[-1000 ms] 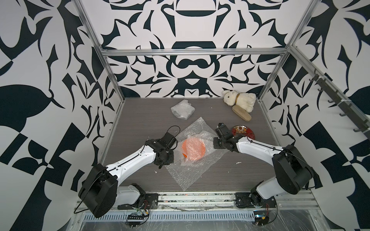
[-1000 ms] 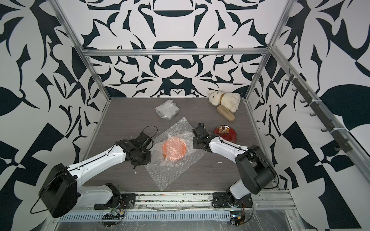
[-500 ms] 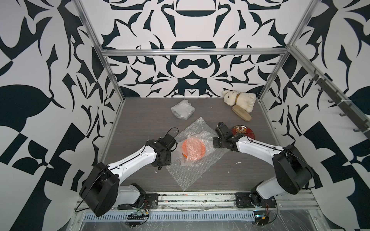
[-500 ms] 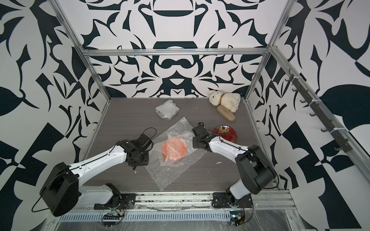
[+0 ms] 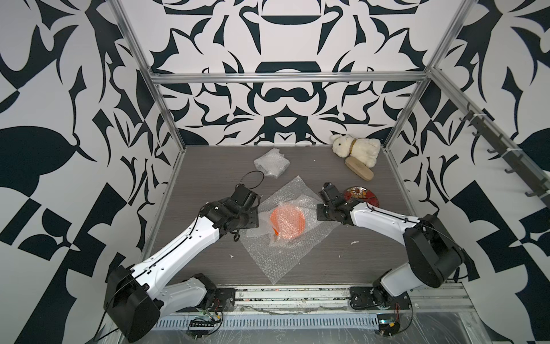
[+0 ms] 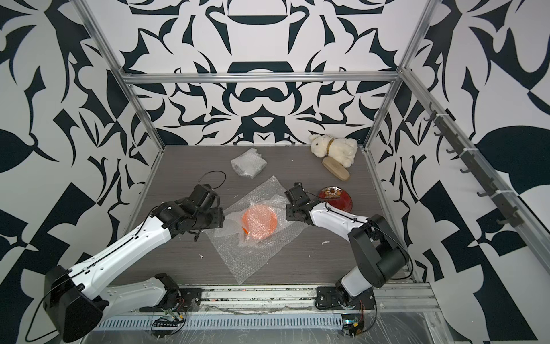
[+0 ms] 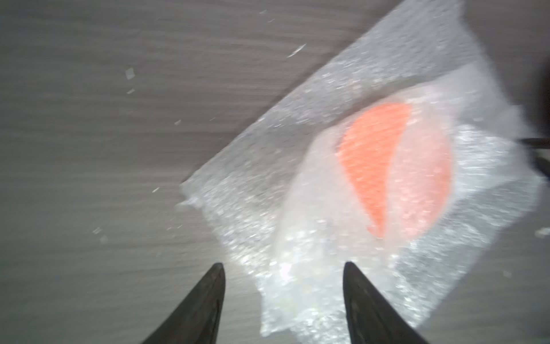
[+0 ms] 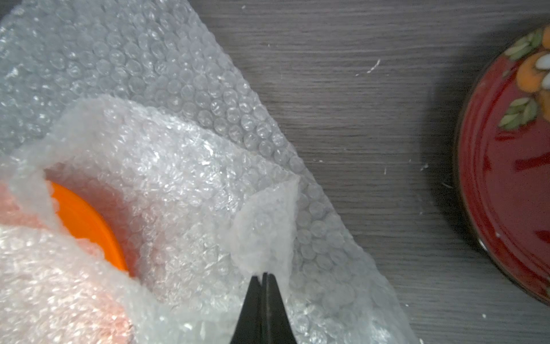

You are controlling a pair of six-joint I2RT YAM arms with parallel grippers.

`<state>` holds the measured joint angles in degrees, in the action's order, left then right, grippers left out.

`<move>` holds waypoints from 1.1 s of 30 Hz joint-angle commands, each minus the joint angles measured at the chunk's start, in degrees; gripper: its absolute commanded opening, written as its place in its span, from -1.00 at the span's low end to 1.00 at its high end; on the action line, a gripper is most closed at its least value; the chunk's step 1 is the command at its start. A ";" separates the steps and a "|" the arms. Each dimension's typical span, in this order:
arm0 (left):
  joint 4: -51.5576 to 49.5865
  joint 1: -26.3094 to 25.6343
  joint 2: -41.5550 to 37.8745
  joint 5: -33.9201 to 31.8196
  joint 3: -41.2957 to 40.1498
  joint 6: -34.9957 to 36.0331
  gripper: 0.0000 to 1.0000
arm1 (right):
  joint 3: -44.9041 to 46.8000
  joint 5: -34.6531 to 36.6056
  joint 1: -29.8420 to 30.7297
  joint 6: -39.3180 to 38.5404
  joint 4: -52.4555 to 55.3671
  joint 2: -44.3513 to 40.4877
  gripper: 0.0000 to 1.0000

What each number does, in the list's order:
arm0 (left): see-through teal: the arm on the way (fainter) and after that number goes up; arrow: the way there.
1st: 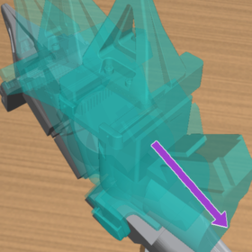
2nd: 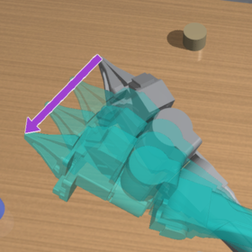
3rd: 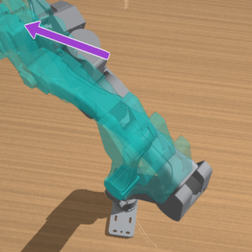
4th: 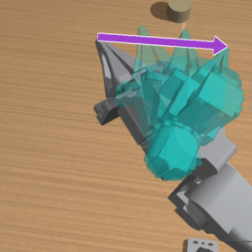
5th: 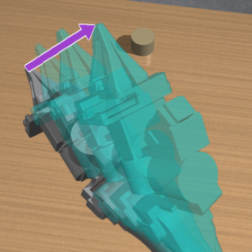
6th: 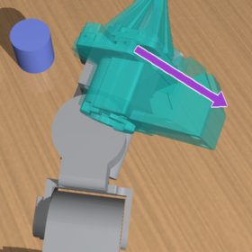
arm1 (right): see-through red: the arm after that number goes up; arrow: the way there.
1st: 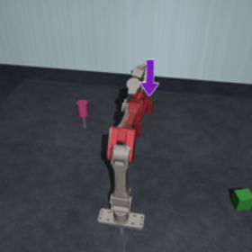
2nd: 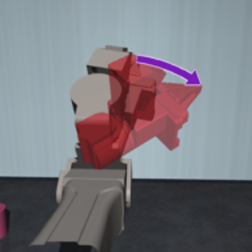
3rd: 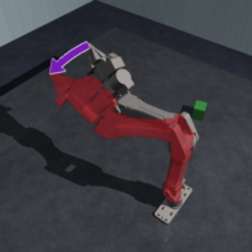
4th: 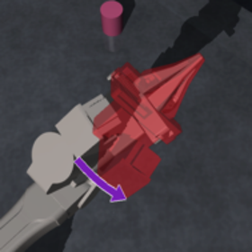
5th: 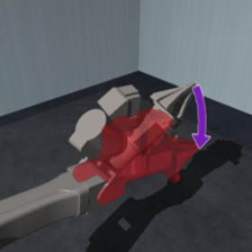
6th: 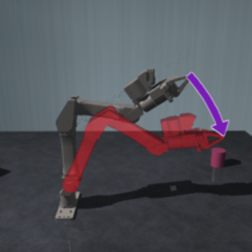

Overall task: Unpack dinner plates from bubble wrap
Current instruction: Unwrap the bubble wrap.

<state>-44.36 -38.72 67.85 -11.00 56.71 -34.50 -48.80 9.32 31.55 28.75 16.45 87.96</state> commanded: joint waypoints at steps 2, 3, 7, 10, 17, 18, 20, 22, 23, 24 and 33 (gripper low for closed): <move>6.94 0.14 6.98 11.82 4.11 4.50 0.22 | -2.03 1.19 -0.22 -0.04 0.71 -0.24 -1.00; 8.51 0.14 8.70 14.13 4.88 4.69 0.17 | -1.99 1.14 -0.23 0.06 0.69 -0.21 -1.00; 11.99 0.18 15.13 19.77 8.51 5.49 0.07 | -1.86 1.19 -0.26 0.00 0.70 -0.42 -1.00; 13.39 0.14 19.41 23.90 10.41 6.52 0.01 | -1.98 1.16 -0.20 0.03 0.69 -0.51 -1.00; 18.21 0.15 24.45 28.21 8.88 6.12 -0.03 | -2.32 1.14 -0.22 -0.01 0.95 -0.80 -1.00; 18.49 0.14 24.96 28.16 8.65 6.09 -0.03 | -2.44 1.14 -0.21 0.01 1.10 -0.86 -1.00; 18.55 0.14 26.50 27.40 8.45 6.03 -0.04 | -2.76 1.19 -0.18 -0.01 1.33 -1.25 -1.00; 17.78 0.14 28.06 25.91 8.50 6.01 -0.07 | -3.11 1.18 -0.17 0.02 1.52 -1.68 -1.00; 17.49 0.14 28.86 25.07 8.42 5.94 -0.09 | -3.38 1.16 -0.18 -0.05 1.78 -1.97 -1.00; 17.19 0.14 29.23 24.22 8.32 5.85 -0.09 | -3.70 1.14 -0.18 -0.16 2.13 -2.31 -1.00; 17.10 0.14 30.93 21.45 5.96 5.76 -0.13 | -6.70 3.84 -0.18 -1.28 4.29 -6.37 -0.66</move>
<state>-26.59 -38.72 97.80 11.66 63.55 -28.97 -52.84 11.20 31.55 28.08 19.55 84.42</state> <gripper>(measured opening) 0.436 0.159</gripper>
